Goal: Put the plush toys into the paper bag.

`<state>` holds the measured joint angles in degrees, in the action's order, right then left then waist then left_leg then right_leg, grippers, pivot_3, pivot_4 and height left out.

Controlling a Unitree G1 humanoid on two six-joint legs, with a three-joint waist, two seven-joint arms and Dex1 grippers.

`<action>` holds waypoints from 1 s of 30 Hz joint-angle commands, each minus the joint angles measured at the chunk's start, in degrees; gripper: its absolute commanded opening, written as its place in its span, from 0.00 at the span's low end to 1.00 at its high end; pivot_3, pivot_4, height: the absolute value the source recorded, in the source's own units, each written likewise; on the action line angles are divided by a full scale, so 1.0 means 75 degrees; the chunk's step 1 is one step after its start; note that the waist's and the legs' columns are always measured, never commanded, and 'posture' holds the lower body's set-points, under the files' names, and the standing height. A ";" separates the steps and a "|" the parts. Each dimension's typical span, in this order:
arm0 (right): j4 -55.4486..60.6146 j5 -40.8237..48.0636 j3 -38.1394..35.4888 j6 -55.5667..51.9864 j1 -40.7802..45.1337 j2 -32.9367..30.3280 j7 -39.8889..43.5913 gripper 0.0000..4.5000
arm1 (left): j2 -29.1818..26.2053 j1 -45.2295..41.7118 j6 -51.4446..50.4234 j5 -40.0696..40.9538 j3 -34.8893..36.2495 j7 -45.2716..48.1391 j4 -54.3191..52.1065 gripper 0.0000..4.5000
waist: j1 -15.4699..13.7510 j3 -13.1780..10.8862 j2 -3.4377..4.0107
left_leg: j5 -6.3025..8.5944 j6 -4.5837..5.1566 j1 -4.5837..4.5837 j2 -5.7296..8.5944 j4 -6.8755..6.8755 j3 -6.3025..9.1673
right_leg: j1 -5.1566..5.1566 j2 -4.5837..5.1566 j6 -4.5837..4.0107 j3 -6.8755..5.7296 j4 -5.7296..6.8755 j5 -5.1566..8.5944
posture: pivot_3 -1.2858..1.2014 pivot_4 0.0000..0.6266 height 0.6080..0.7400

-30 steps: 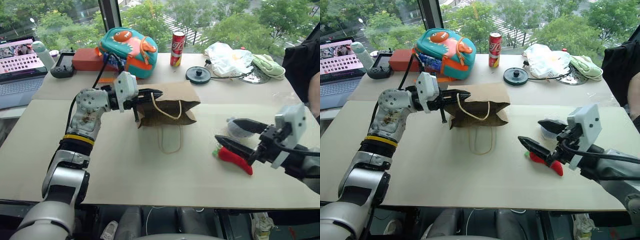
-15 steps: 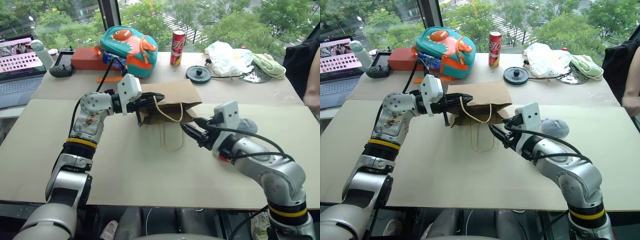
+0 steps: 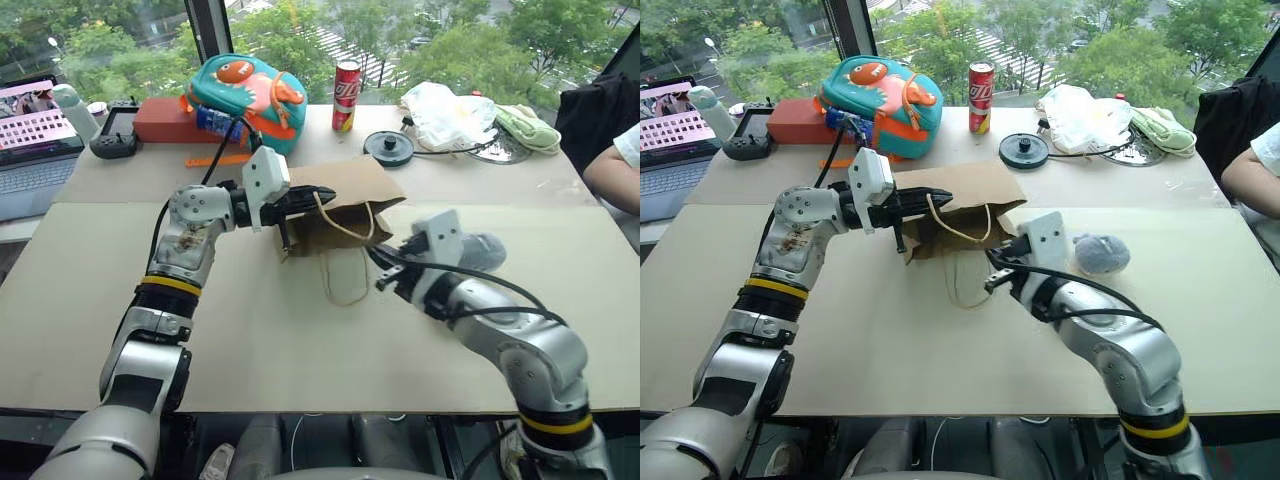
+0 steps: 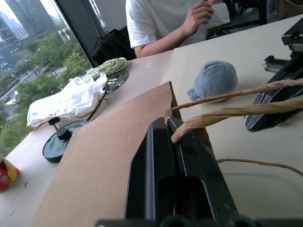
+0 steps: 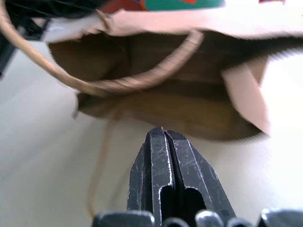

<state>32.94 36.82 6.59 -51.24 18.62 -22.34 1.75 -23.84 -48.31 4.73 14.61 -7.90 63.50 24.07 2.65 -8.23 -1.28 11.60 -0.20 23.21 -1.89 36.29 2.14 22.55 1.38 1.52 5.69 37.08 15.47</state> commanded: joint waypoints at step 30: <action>-0.4716 -0.3562 0.0747 0.1567 0.1064 0.2684 0.0346 0.00 | 0.0127 -0.0443 -0.0590 0.0104 0.0410 -0.0167 -0.0347 0.00 | 0.0002 0.0002 0.0005 | 0.0000 0.0000 0.0010 0.0004 -0.0006 -0.0001 | 0.0023 0.0007 -0.0006 -0.0001 0.0010 -0.0004 | 0.52 0.24 0.99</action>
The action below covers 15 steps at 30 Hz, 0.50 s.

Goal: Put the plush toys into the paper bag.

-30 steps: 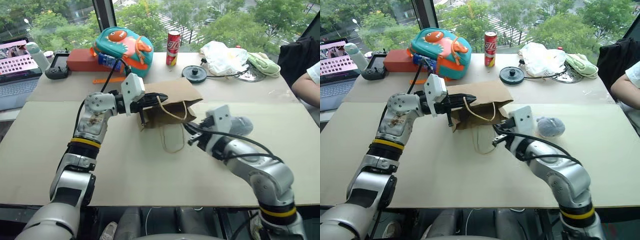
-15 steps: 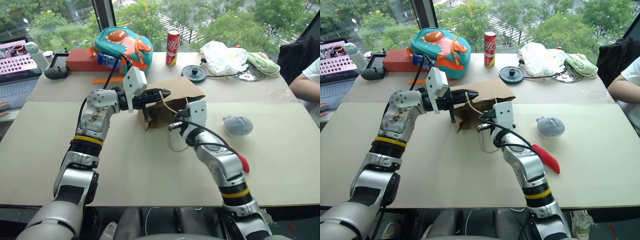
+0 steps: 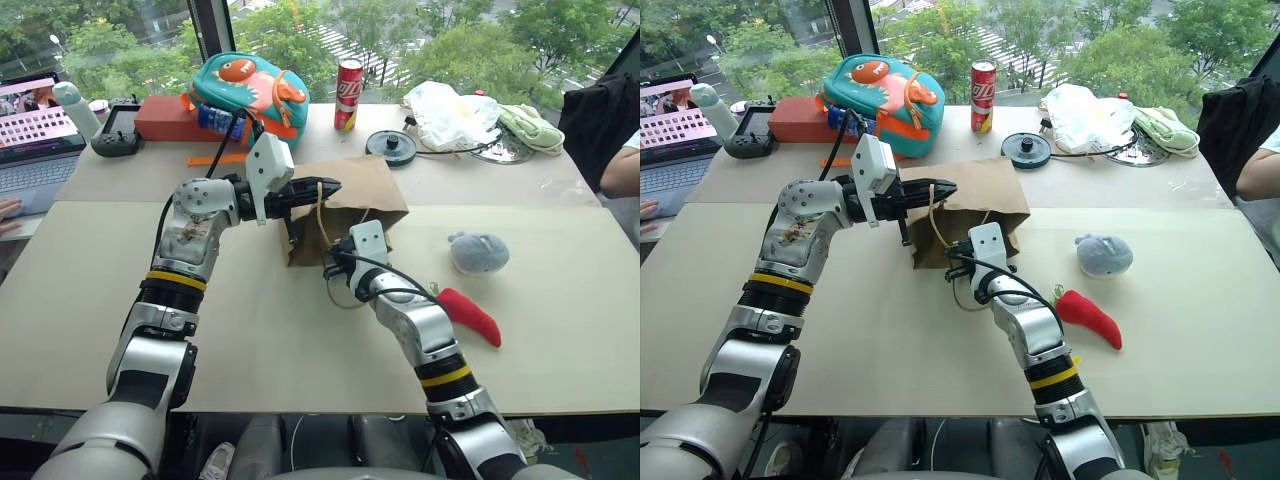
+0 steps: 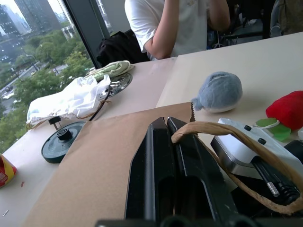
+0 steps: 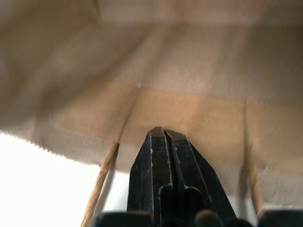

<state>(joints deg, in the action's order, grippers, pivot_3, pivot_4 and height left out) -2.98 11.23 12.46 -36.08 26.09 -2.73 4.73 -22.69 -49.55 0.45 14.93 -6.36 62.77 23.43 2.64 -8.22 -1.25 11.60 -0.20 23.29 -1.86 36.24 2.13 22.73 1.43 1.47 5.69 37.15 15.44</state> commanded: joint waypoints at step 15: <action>0.0229 -0.0361 -0.0202 -0.0937 -0.0046 0.0265 0.0037 0.00 | -0.0059 -0.0423 -0.0150 0.0019 0.0454 -0.0505 -0.0044 0.00 | 0.0002 0.0001 0.0002 | 0.0000 0.0000 -0.0003 0.0000 0.0000 0.0000 | -0.0002 0.0000 0.0000 0.0000 0.0001 0.0000 | 0.52 0.24 0.99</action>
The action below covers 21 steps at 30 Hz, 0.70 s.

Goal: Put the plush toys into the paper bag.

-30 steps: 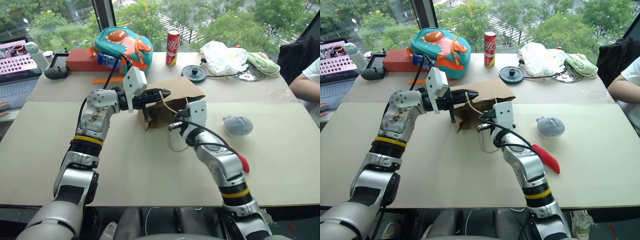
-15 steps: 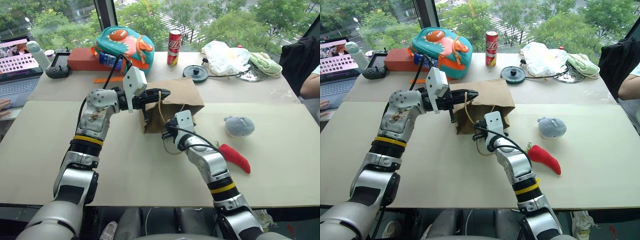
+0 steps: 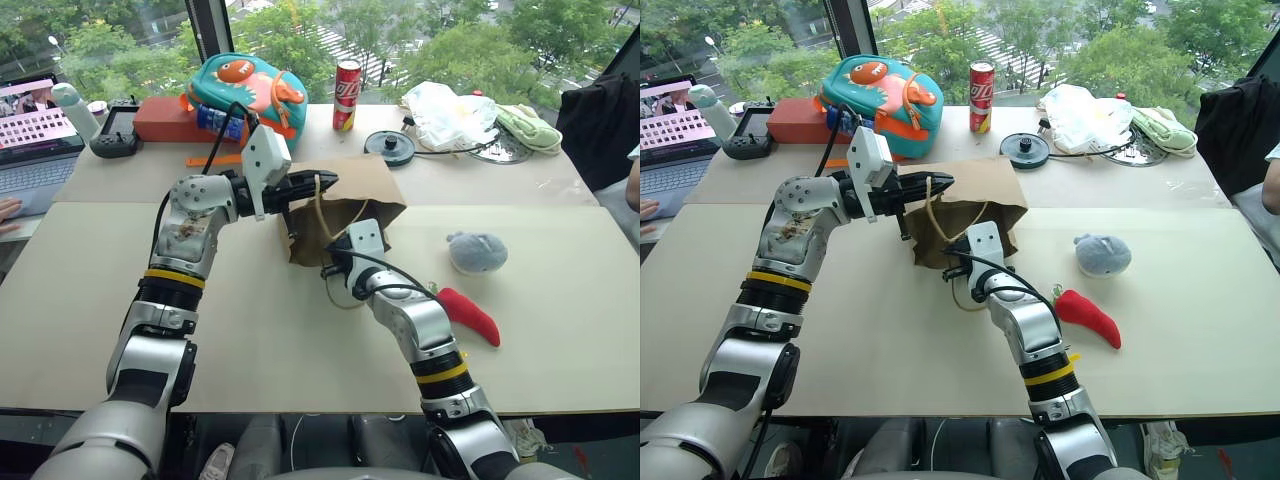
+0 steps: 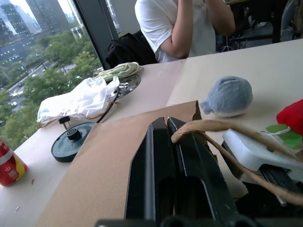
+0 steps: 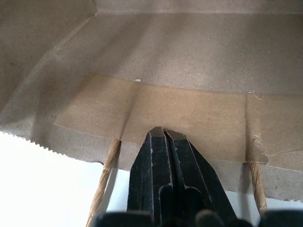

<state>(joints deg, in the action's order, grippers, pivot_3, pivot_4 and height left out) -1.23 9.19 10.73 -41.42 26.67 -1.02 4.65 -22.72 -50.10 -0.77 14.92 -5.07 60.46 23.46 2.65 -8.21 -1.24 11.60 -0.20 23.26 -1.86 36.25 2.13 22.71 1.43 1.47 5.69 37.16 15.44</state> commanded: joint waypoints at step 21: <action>0.3237 0.0272 -0.0733 -0.0993 -0.0611 -0.0225 0.0266 0.00 | 0.0157 0.0185 -0.0323 0.0049 0.0180 -0.0195 -0.0619 0.00 | -0.0011 0.0000 0.0001 | 0.0000 0.0000 0.0051 0.0001 -0.0003 0.0000 | 0.0050 0.0001 0.0000 0.0000 0.0004 0.0000 | 0.52 0.24 0.99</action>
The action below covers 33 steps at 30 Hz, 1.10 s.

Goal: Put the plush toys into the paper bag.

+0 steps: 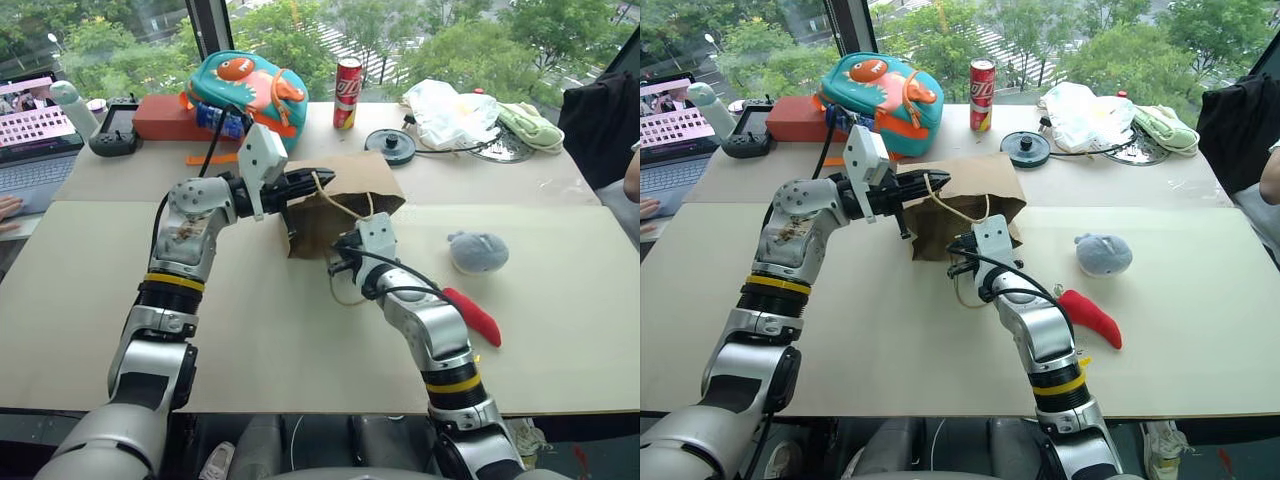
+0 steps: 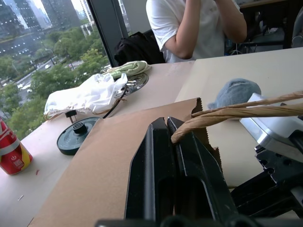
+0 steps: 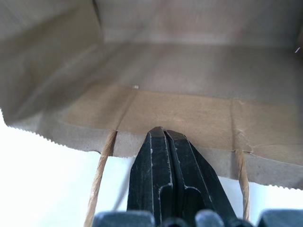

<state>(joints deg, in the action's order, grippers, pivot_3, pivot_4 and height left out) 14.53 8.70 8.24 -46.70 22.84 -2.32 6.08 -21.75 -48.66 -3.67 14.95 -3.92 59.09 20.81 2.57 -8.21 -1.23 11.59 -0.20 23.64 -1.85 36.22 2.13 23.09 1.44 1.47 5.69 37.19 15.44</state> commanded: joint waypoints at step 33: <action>-0.1037 0.0260 -0.2898 -0.1449 0.0004 -0.3382 0.0392 1.00 | 0.0156 -0.0039 0.0230 -0.0031 0.0062 0.0020 -0.0045 0.00 | -0.0015 0.0001 0.0001 | -0.0001 0.0001 -0.0001 0.0006 0.0001 -0.0011 | -0.0006 0.0002 0.0000 0.0010 -0.0009 0.0000 | 0.52 0.24 0.99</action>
<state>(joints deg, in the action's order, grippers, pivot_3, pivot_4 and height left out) 7.40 11.05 -13.67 -58.66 22.32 -27.76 8.81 -20.44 -48.22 -3.28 14.64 -4.05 59.48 21.56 2.46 -8.20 -1.22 11.59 -0.20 23.64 -1.81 36.23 2.05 23.04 1.46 1.47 5.77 37.12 15.44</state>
